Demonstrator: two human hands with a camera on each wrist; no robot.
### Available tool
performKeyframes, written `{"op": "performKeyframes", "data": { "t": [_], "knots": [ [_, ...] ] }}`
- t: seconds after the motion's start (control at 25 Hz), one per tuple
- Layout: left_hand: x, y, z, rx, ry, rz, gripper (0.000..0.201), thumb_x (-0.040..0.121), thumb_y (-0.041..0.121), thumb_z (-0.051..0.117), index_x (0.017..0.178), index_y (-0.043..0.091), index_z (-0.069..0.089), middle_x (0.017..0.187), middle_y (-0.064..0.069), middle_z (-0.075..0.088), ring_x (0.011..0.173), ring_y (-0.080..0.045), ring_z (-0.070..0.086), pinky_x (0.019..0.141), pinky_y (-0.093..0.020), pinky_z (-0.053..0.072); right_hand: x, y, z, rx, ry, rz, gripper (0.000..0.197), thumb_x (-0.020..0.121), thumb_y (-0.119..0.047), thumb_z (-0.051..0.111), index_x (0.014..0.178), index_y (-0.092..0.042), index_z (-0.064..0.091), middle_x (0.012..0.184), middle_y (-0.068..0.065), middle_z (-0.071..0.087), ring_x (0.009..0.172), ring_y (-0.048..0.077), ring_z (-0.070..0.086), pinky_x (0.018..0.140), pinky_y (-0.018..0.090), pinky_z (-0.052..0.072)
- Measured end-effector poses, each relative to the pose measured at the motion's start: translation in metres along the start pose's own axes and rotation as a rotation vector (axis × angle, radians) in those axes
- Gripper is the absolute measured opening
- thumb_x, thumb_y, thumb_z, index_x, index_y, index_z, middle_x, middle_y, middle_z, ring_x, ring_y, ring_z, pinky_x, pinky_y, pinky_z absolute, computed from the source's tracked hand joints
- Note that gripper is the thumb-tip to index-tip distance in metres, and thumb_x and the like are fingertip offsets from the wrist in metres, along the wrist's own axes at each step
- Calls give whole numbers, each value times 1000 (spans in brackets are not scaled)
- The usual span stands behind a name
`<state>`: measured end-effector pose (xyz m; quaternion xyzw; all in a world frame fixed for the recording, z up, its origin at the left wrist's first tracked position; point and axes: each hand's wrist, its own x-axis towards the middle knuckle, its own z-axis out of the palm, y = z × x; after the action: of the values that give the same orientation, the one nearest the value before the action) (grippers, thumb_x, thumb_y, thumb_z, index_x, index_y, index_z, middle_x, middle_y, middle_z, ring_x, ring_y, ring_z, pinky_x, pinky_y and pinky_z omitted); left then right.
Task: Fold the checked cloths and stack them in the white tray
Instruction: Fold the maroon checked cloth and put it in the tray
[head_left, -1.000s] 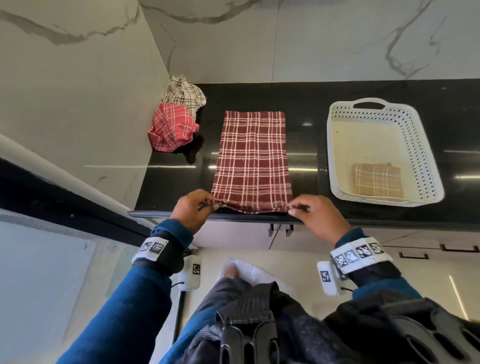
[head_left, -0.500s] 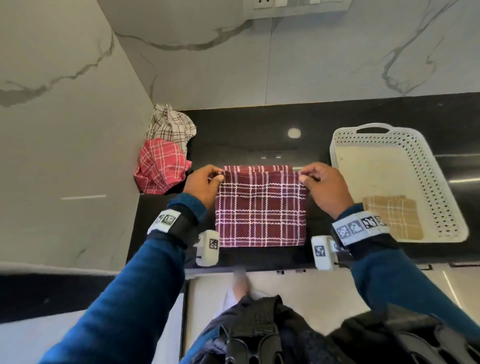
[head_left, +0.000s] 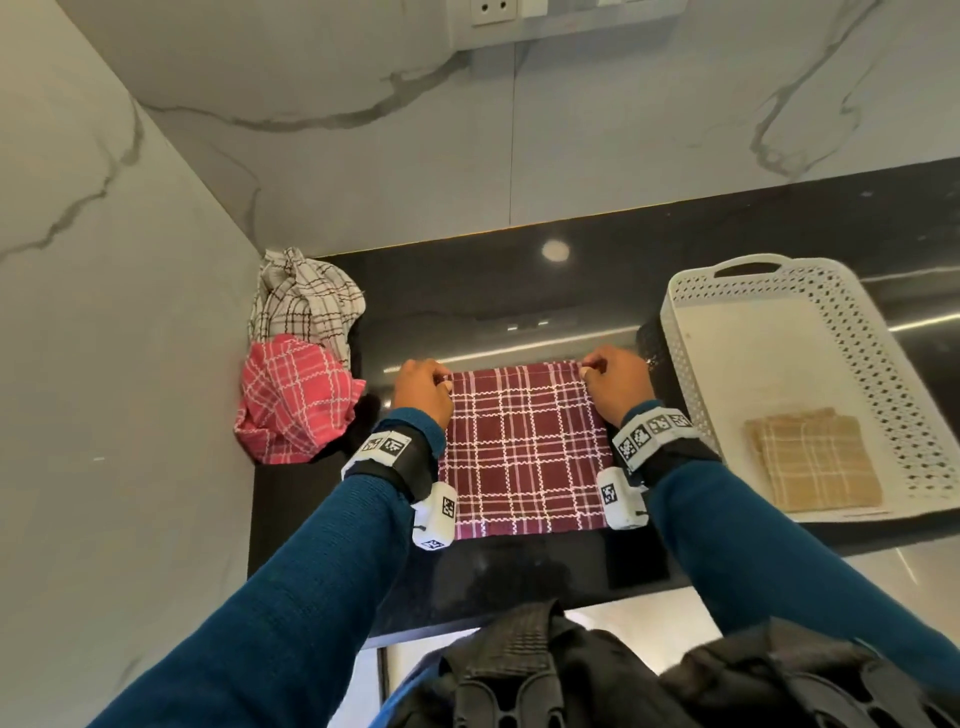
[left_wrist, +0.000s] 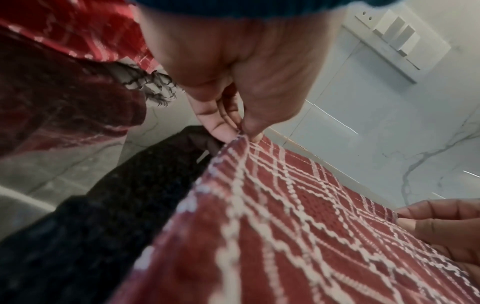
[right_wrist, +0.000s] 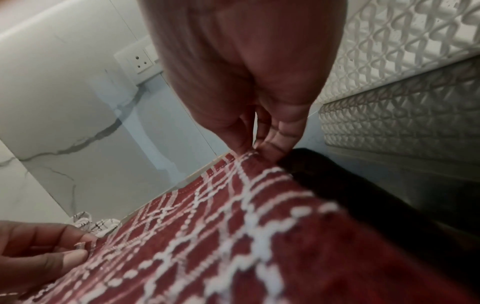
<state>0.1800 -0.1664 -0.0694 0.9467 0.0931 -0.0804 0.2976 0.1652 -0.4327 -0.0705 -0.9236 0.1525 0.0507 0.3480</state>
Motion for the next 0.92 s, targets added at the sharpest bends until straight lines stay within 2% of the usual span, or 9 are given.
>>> {"op": "performKeyframes", "data": {
  "t": [0.12, 0.2, 0.28, 0.4, 0.48, 0.6, 0.72, 0.8, 0.92],
  "knots": [
    [-6, 2, -3, -11, -9, -32, 17, 94, 9, 59, 111, 12, 64, 119, -8, 55, 109, -25, 57, 97, -31, 43, 0, -4, 1, -1, 7, 37, 8, 95, -9, 62, 97, -11, 69, 93, 7, 69, 89, 22, 65, 77, 23, 41],
    [-12, 11, -9, 103, 2, 25, 36, 91, 3, 56, 126, 11, 56, 129, -8, 48, 115, -26, 51, 99, -33, 42, -7, -12, -1, -60, 46, 23, 15, 96, -8, 57, 108, -7, 66, 104, 11, 67, 102, 29, 64, 84, 28, 45],
    [-24, 28, -9, 271, 10, 261, 47, 89, 1, 54, 133, 15, 51, 135, -5, 47, 120, -25, 47, 103, -35, 41, -22, -25, 2, -177, 85, -111, 23, 95, -9, 55, 118, -7, 60, 118, 13, 61, 111, 31, 58, 96, 40, 48],
    [-48, 45, 13, 420, -289, 574, 59, 98, 16, 47, 154, 18, 28, 162, -1, 24, 148, -24, 22, 123, -41, 16, -50, -42, 29, -180, -154, -321, 40, 96, -16, 49, 136, -12, 49, 141, 10, 50, 131, 28, 48, 110, 49, 41],
    [-48, 35, 27, 561, -425, 530, 62, 105, 38, 28, 159, 22, 2, 166, 3, -6, 154, -21, -3, 124, -45, 0, -55, -35, 45, -370, -415, -293, 63, 103, -34, 38, 159, -18, 15, 168, 4, 12, 154, 28, 10, 123, 56, 16],
    [-38, 1, 25, 650, -379, 428, 67, 102, 55, 13, 157, 25, -11, 163, 3, -20, 152, -20, -15, 123, -50, -4, -47, -9, 37, -608, -471, -205, 81, 99, -66, 21, 156, -26, -20, 162, -4, -30, 150, 25, -25, 121, 58, -9],
    [-36, -23, 2, 676, -319, 302, 65, 103, 47, 18, 158, 24, -8, 165, 2, -18, 152, -22, -14, 123, -51, -4, -41, 12, 14, -646, -443, 1, 92, 95, -73, 20, 156, -18, -21, 162, 5, -31, 151, 28, -24, 119, 60, -10],
    [-46, -24, -10, 724, -283, 286, 67, 102, 29, 30, 159, 21, -3, 166, -1, -16, 152, -24, -15, 123, -51, -5, -48, 8, 7, -696, -382, 81, 89, 98, -63, 27, 158, -10, -13, 164, 13, -24, 152, 32, -21, 120, 63, -5],
    [-72, 2, 1, 660, -290, 389, 78, 95, 13, 40, 159, 23, -3, 165, 1, -16, 152, -21, -16, 122, -47, -10, -77, -22, 20, -603, -360, -161, 81, 100, -42, 37, 159, -10, -9, 165, 13, -20, 152, 32, -18, 122, 61, -1]
  ]
}}
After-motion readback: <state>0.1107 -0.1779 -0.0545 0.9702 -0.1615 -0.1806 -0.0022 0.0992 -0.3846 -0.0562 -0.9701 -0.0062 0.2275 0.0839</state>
